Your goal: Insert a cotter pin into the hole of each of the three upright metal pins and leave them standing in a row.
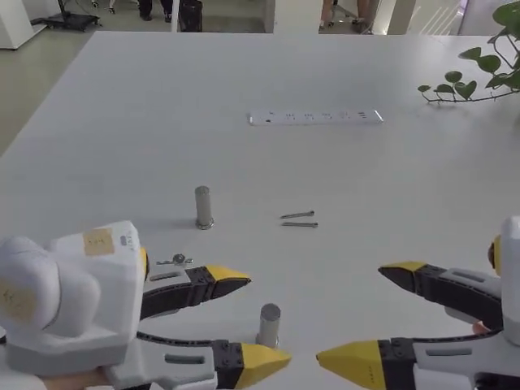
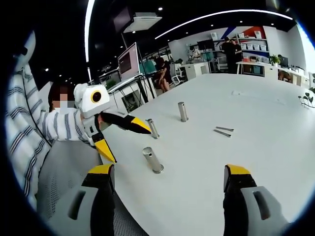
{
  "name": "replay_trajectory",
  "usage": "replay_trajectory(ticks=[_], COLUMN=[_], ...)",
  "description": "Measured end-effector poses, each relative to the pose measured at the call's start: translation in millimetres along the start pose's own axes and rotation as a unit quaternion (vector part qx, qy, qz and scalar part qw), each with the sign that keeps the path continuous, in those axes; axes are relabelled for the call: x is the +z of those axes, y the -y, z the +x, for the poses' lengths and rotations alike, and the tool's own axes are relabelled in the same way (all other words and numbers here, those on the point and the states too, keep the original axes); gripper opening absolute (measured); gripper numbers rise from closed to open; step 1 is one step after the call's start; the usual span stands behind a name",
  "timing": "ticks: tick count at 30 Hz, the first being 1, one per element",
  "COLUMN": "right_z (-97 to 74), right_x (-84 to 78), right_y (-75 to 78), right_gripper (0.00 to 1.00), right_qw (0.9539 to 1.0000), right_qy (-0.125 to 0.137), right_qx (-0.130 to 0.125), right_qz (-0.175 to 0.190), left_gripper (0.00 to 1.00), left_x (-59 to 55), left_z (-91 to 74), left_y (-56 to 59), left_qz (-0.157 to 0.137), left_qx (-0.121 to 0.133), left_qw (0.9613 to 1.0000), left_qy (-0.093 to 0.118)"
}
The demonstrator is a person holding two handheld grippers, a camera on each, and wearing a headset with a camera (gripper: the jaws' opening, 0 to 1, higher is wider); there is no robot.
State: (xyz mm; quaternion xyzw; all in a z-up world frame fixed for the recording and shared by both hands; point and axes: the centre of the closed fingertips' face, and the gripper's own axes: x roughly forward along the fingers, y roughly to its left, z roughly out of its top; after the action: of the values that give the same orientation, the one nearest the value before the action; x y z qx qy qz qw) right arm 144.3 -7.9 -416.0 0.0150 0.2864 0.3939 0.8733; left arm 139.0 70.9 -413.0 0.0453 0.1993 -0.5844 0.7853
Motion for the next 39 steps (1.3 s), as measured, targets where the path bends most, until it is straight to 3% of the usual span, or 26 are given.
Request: replay_trajectory(ticks=[4,8,13,16,20,22,29,39], right_z=[0.3,-0.3,-2.3,-3.1,-5.0,-6.3,-9.9,-16.2], right_x=[0.8,1.8,4.6,4.9,5.7,7.0,17.4,29.9], right_y=[0.6,0.9,3.0,4.4,9.7,12.4,24.1,48.6], right_gripper=[0.9,0.9,0.9,0.9,0.9,0.9,0.9,0.85], right_qw=[1.0,1.0,1.0,1.0,0.9999,0.9999,0.9989,0.995], right_qy=[0.0,-0.003,0.0,-0.002,-0.005,-0.009,-0.02,-0.054], right_qx=[0.0,0.001,-0.001,-0.002,-0.006,-0.007,-0.013,-0.024], right_qz=[0.0,-0.004,-0.004,-0.005,-0.007,-0.013,-0.041,-0.081], left_gripper=[0.61,0.69,0.92,0.92,0.98,0.99,0.99,0.99], left_x=[-11.2,-13.9,-18.1,-22.1,-19.0,-18.5,-20.3,-19.1], left_z=[-10.0,-19.7,-29.9,-36.2,-43.0,-46.0,-46.7,-46.4], left_y=[-3.0,-0.4,-0.1,1.4,-2.7,-1.2,9.0,11.0], left_qz=[-0.016,-0.034,-0.046,-0.058,-0.085,-0.092,-0.098,-0.11], left_qx=[0.01,0.014,0.03,0.033,0.052,0.049,0.036,0.044], left_qw=[0.9998,0.9993,0.9985,0.9978,0.9948,0.9944,0.9945,0.9927], left_qy=[-0.011,-0.006,0.0,-0.002,0.02,0.02,0.011,0.024])
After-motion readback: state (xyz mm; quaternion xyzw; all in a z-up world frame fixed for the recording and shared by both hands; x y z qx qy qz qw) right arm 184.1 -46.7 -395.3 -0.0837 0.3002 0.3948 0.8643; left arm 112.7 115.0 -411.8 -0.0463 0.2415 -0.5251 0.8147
